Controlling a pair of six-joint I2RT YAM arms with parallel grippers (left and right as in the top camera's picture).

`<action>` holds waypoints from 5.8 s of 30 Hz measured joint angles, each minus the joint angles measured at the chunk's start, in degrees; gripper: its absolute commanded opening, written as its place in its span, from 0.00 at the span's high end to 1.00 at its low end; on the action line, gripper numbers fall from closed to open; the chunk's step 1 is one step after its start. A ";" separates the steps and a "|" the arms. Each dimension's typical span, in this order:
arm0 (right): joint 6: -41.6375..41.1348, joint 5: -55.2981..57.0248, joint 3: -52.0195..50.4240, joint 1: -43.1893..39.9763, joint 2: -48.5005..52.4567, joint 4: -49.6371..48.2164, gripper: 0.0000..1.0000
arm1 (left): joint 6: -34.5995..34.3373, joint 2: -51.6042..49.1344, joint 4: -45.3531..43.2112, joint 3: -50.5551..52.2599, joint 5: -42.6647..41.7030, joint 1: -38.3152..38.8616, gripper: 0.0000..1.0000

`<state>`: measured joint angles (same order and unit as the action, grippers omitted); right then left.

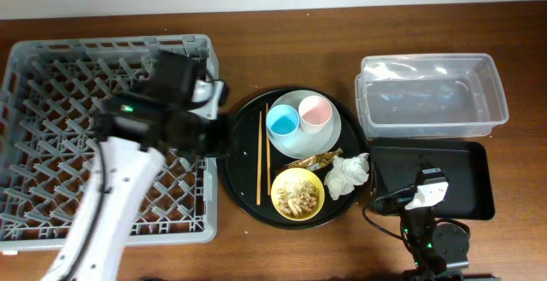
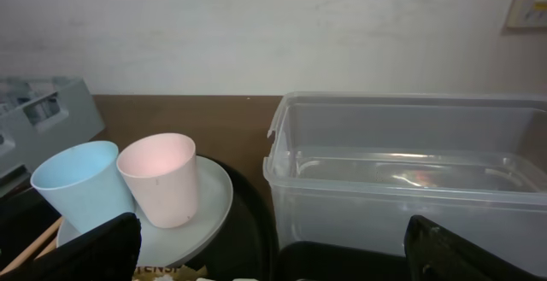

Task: Sort waste into correct bins and load items into the dishwasher rack
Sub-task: 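Reach the left gripper to the chopsticks on the black tray and grasp, then lift the chopstick with the left gripper and move it over the rack, then insert the chopstick upright into the rack slot and release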

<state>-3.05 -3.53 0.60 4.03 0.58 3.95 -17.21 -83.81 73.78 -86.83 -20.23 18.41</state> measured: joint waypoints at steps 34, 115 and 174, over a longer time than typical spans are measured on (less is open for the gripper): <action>-0.02 0.00 0.00 0.00 0.00 0.00 0.01 | -10.97 -23.69 -21.38 11.32 22.23 16.09 0.80; 0.00 0.00 0.00 0.00 0.04 0.02 0.01 | -12.68 -3.74 -14.05 18.29 33.38 -2.91 0.92; 0.04 0.00 0.00 0.00 0.04 0.00 0.01 | 0.85 -0.74 -15.10 21.38 32.37 -6.05 0.54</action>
<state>-3.01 -3.53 0.60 4.03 0.62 3.95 -16.36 -84.55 58.67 -65.45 12.14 12.36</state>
